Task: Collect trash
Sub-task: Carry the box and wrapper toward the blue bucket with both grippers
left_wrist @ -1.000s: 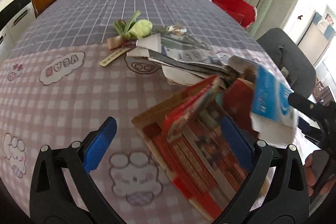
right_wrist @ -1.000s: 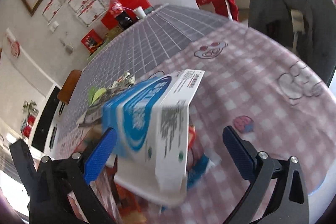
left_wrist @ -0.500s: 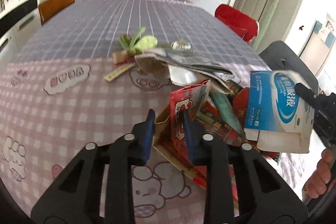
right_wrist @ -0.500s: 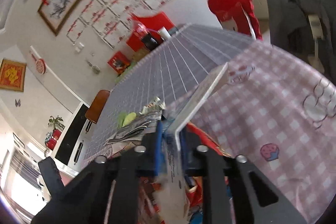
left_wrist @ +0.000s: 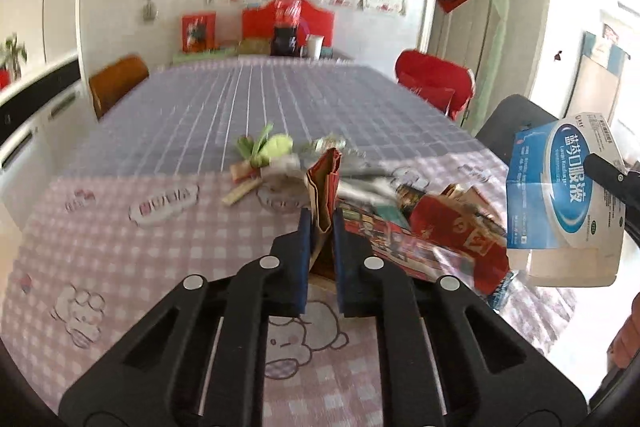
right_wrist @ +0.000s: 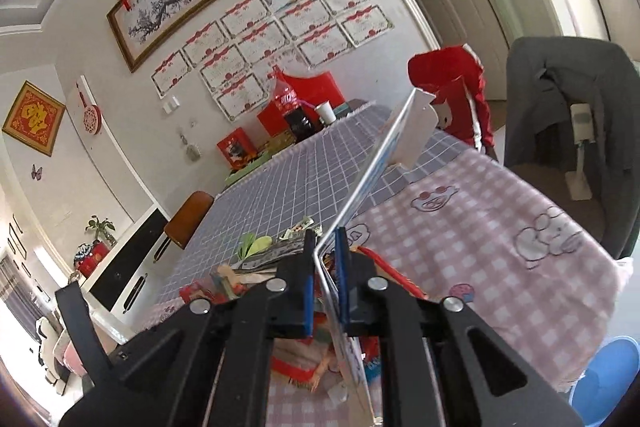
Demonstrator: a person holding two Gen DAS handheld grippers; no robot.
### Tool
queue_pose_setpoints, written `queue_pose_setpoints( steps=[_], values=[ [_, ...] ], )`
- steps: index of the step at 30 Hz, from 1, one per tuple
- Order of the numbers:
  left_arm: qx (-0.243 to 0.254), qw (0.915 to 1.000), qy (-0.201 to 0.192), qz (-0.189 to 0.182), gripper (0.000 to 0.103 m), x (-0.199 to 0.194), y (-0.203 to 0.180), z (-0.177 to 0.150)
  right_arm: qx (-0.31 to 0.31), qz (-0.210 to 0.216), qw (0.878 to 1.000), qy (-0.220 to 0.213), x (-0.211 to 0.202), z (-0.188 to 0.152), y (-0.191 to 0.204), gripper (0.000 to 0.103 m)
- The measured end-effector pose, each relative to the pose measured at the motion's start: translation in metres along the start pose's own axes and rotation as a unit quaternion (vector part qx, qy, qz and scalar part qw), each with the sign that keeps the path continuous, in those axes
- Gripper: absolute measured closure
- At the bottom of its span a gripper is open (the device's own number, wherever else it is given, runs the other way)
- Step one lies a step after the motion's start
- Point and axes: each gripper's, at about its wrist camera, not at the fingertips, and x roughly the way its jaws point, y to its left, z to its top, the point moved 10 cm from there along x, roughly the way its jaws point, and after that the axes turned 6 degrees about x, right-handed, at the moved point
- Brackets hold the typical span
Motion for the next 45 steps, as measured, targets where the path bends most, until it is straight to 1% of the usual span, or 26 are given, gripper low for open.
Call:
queue_pose_setpoints(
  steps=[3,5,7,10,13,18,21,24,28,31,35,38,40,41,43,44,45],
  values=[
    [0.018,0.9994,-0.023,0.017,0.093,-0.015,-0.003,0.009,0.002,-0.007,1.000,-0.015,-0.017,0.006,-0.010,0.093],
    [0.027,0.9987,-0.037,0.023,0.093,-0.024,-0.008,0.014,0.000,-0.004,1.000,-0.023,-0.027,0.010,-0.010,0.093],
    [0.047,0.9964,-0.058,0.039,0.093,-0.036,-0.015,0.021,-0.002,-0.008,1.000,-0.030,-0.037,0.010,-0.016,0.093],
    [0.056,0.9951,-0.076,0.027,0.093,-0.047,-0.030,0.031,0.002,-0.017,0.999,-0.039,-0.052,0.014,-0.028,0.093],
    [0.070,0.9927,-0.095,0.024,0.093,-0.054,-0.049,0.041,0.004,-0.033,0.998,-0.051,-0.070,0.017,-0.043,0.093],
    [0.088,0.9889,-0.118,-0.015,0.093,-0.063,-0.096,0.056,0.010,-0.063,0.995,-0.079,-0.103,0.024,-0.072,0.093],
    [0.099,0.9855,-0.131,-0.043,0.093,-0.068,-0.128,0.064,0.018,-0.089,0.991,-0.097,-0.127,0.030,-0.098,0.093],
    [0.113,0.9814,-0.134,-0.080,0.093,-0.070,-0.168,0.066,0.031,-0.116,0.987,-0.111,-0.149,0.032,-0.126,0.093],
    [0.139,0.9739,-0.125,-0.128,0.093,-0.065,-0.225,0.057,0.052,-0.153,0.979,-0.121,-0.173,0.028,-0.166,0.093],
    [0.165,0.9660,-0.107,-0.168,0.093,-0.060,-0.275,0.042,0.068,-0.186,0.972,-0.124,-0.191,0.022,-0.197,0.093],
    [0.198,0.9543,-0.078,-0.210,0.093,-0.055,-0.333,0.017,0.089,-0.237,0.960,-0.121,-0.214,0.008,-0.244,0.093],
    [0.230,0.9403,-0.053,-0.245,0.093,-0.050,-0.384,-0.009,0.113,-0.272,0.948,-0.118,-0.231,-0.005,-0.280,0.093],
    [0.250,0.9320,-0.038,-0.259,0.093,-0.047,-0.407,-0.025,0.130,-0.292,0.940,-0.117,-0.242,-0.016,-0.302,0.093],
    [0.266,0.9249,-0.024,-0.270,0.093,-0.045,-0.425,-0.038,0.138,-0.300,0.937,-0.117,-0.247,-0.021,-0.311,0.093],
    [0.287,0.9163,-0.005,-0.280,0.093,-0.040,-0.449,-0.058,0.157,-0.321,0.926,-0.117,-0.258,-0.032,-0.331,0.093],
    [0.303,0.9104,0.007,-0.282,0.093,-0.037,-0.465,-0.071,0.167,-0.333,0.921,-0.117,-0.264,-0.038,-0.341,0.093],
    [0.310,0.9070,0.014,-0.285,0.093,-0.034,-0.475,-0.078,0.179,-0.342,0.915,-0.115,-0.270,-0.045,-0.353,0.093]
  ],
)
